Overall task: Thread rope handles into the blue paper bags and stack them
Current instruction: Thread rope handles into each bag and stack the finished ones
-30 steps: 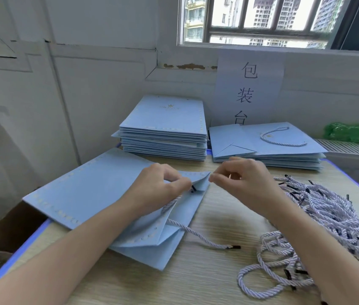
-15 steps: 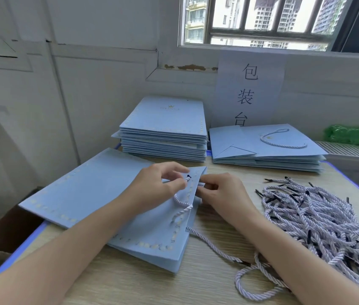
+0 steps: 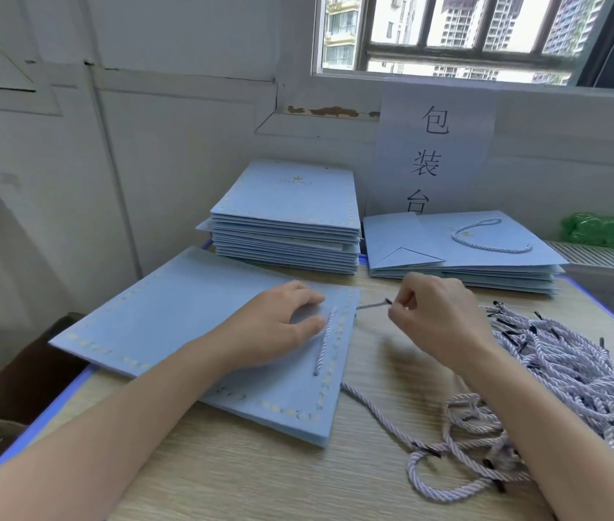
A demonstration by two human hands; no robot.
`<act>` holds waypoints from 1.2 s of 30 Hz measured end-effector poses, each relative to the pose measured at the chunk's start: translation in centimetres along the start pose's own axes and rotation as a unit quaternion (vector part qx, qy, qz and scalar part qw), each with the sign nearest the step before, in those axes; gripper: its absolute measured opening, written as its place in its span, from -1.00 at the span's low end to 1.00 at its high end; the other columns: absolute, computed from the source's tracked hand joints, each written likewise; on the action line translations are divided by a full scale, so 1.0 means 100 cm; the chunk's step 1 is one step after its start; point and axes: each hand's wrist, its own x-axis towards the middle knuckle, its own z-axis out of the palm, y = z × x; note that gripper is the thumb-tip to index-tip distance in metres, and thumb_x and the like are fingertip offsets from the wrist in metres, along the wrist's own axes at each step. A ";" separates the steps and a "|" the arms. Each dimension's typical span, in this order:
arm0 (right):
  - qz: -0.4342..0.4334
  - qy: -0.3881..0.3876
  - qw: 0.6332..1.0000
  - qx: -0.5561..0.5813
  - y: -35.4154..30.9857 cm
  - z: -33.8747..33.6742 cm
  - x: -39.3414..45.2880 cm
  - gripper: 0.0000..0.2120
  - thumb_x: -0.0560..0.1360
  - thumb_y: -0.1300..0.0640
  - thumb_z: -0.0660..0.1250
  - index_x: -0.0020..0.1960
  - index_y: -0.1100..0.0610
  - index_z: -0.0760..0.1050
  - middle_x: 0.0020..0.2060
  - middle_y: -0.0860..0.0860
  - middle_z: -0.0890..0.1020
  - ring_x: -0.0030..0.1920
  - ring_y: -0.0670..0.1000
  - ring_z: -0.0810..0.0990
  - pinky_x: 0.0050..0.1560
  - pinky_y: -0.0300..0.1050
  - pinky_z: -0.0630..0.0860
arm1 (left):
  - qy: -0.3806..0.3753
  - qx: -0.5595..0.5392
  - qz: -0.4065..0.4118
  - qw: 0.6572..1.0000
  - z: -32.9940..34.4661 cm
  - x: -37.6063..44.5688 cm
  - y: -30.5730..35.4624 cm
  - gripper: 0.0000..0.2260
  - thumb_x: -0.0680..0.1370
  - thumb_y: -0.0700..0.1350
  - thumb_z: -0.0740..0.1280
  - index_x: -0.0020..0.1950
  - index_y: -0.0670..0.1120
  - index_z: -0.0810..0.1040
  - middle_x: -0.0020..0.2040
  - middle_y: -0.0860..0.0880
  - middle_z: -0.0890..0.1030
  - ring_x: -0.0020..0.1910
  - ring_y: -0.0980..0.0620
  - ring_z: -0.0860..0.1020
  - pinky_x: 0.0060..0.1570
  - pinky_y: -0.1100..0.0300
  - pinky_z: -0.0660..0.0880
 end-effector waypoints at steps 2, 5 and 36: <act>0.029 0.024 0.999 -0.026 0.009 -0.005 0.001 -0.91 0.45 0.14 0.24 -0.19 0.15 0.46 -0.23 0.06 0.57 -0.16 0.14 0.51 -0.22 -0.06 0.41 | -0.015 -0.010 0.022 1.000 0.000 -0.002 0.001 -0.61 0.59 0.09 0.21 0.41 0.06 0.37 0.38 0.17 0.39 0.31 0.23 0.35 0.23 0.35 0.27; 0.049 0.033 0.998 -0.029 0.017 -0.008 0.003 -0.89 0.47 0.13 0.25 -0.21 0.14 0.41 -0.26 0.05 0.54 -0.15 0.14 0.49 -0.24 -0.07 0.36 | -0.030 -0.024 0.088 0.995 -0.004 -0.010 0.004 -0.51 0.44 0.27 0.30 0.34 0.18 0.41 0.37 0.25 0.34 0.29 0.37 0.31 0.26 0.40 0.27; -0.068 0.151 0.825 0.541 0.005 -0.028 0.001 -0.78 0.50 0.15 0.34 -0.16 0.33 0.53 -0.31 0.04 0.54 -0.25 -0.04 0.44 -0.20 -0.17 0.39 | 0.425 -0.013 0.203 0.882 -0.009 -0.027 0.030 -0.85 0.48 -0.14 0.28 -0.03 -0.16 0.56 -0.02 0.01 0.50 -0.04 0.13 0.48 0.03 0.49 0.32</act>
